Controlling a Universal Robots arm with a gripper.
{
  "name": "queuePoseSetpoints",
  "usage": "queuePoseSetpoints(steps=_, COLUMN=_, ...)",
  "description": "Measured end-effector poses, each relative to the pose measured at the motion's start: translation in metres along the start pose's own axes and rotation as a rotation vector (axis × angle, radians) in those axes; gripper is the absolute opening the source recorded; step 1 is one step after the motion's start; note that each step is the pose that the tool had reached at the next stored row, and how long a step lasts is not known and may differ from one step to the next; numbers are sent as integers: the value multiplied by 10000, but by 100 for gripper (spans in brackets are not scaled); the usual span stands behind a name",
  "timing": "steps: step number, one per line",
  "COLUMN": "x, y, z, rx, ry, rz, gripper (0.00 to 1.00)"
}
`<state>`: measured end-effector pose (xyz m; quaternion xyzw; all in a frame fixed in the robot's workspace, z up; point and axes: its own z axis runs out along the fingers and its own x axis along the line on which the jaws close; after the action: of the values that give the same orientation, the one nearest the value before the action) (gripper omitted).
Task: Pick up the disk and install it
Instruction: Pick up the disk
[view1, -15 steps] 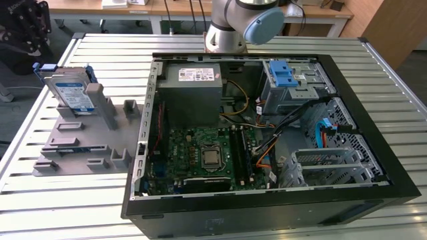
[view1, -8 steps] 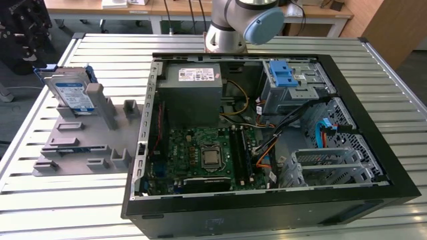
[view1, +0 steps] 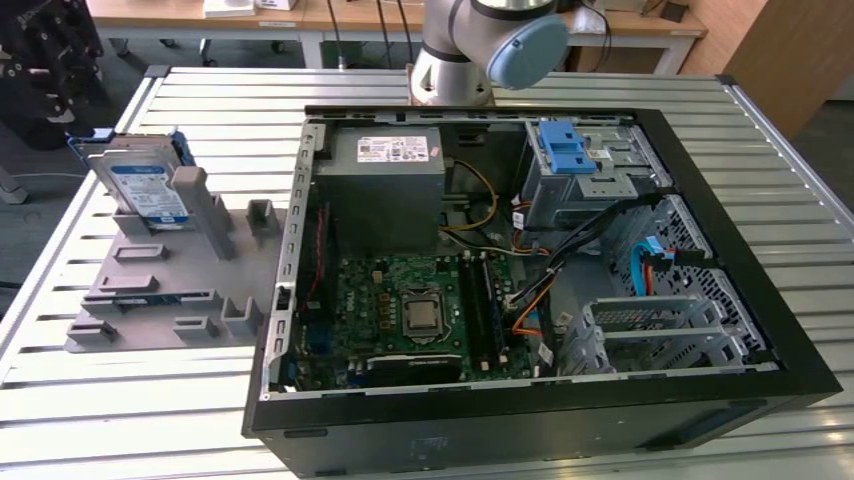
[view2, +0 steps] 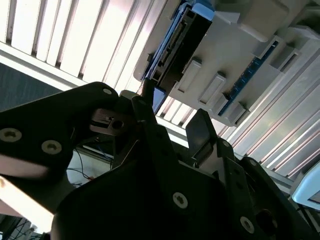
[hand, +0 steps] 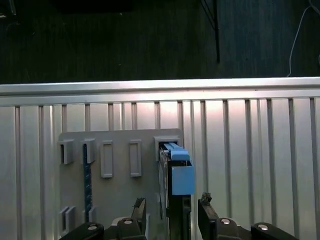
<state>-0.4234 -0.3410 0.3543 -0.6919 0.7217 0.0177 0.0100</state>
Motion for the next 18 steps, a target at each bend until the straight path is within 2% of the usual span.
queuePoseSetpoints(steps=3, x=3, y=38, z=38, rx=-6, ry=6, rz=-60, gripper=53)
queuePoseSetpoints(steps=7, x=0, y=48, z=102, rx=-4, ry=14, rz=-60, gripper=53)
queuePoseSetpoints(steps=18, x=-30, y=98, z=146, rx=-4, ry=15, rz=-60, gripper=53)
